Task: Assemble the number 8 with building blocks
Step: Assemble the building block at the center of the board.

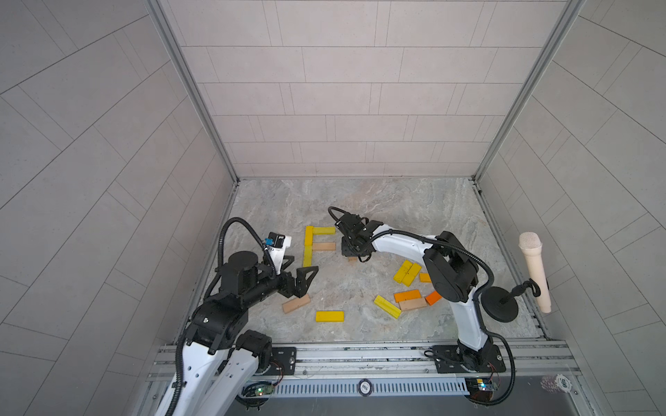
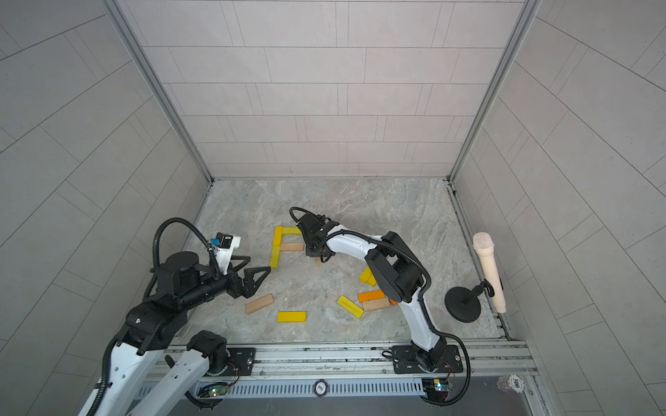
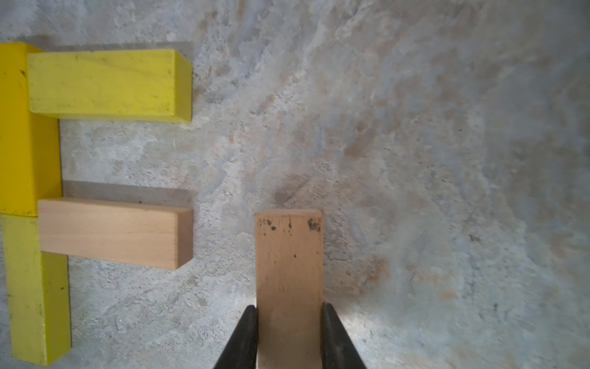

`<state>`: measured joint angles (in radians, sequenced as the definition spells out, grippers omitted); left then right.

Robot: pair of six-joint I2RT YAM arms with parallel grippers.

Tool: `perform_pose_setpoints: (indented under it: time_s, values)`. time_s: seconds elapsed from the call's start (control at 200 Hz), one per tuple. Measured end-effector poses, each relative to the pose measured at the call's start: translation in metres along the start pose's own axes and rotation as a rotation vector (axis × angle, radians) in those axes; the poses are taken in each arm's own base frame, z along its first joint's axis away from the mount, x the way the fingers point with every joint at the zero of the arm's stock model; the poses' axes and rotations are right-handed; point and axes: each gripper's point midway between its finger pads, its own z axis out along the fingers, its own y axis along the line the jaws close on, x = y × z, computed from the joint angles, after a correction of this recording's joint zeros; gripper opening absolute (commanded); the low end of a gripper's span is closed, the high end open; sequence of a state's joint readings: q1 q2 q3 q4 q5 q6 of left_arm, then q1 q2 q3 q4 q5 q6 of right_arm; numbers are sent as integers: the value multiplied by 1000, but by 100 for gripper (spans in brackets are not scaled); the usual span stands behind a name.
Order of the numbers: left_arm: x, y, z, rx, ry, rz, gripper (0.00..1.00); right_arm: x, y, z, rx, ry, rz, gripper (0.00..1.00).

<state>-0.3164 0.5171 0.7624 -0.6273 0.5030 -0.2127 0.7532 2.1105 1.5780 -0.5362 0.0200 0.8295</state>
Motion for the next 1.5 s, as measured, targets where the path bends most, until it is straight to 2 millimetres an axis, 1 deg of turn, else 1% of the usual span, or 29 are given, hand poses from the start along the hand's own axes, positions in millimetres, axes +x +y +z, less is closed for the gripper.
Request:
perform_pose_setpoints:
  time_s: [0.255,0.515,1.501]
  values:
    - [0,0,0,-3,-1,0,100,-11,4,13,-15,8,19,27]
    - [0,1,1,-6,3,-2,100,-24,10,19,-32,1,34,27]
    - [2,4,3,-13,13,-14,100,-47,26,30,-100,-9,58,32]
